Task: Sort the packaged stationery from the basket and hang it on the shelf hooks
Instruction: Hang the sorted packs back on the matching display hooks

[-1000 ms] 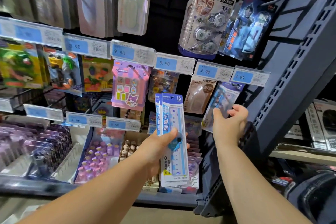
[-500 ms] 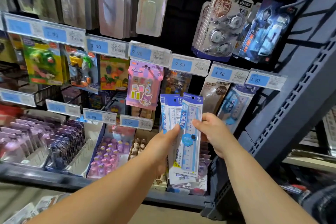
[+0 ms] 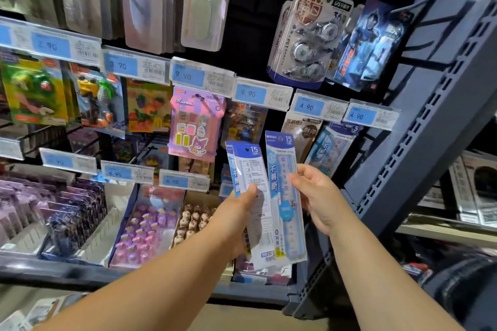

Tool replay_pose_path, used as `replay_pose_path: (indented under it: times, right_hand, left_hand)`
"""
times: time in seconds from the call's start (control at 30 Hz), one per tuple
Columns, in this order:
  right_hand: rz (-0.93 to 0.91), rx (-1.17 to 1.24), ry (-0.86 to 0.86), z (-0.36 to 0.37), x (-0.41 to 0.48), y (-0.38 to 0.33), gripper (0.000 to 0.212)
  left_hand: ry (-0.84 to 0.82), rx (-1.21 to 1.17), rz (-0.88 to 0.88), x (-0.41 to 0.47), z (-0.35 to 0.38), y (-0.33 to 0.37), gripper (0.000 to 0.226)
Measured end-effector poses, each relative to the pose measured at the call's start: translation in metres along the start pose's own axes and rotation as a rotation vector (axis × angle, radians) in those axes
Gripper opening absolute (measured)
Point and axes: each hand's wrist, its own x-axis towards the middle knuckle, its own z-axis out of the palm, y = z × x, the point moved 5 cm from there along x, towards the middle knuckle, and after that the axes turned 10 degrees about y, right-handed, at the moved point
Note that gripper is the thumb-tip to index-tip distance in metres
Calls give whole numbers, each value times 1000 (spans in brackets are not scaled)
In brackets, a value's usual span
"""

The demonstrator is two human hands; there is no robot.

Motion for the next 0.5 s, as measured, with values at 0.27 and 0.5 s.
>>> replay_pose_path:
  times: [0.27, 0.5]
  right_hand:
    - [-45, 89, 567, -65, 8, 6, 16]
    - [-71, -87, 777, -86, 10, 6, 21]
  left_hand:
    - [-47, 47, 8, -3, 7, -4, 42]
    - [-43, 99, -35, 0, 12, -8, 42]
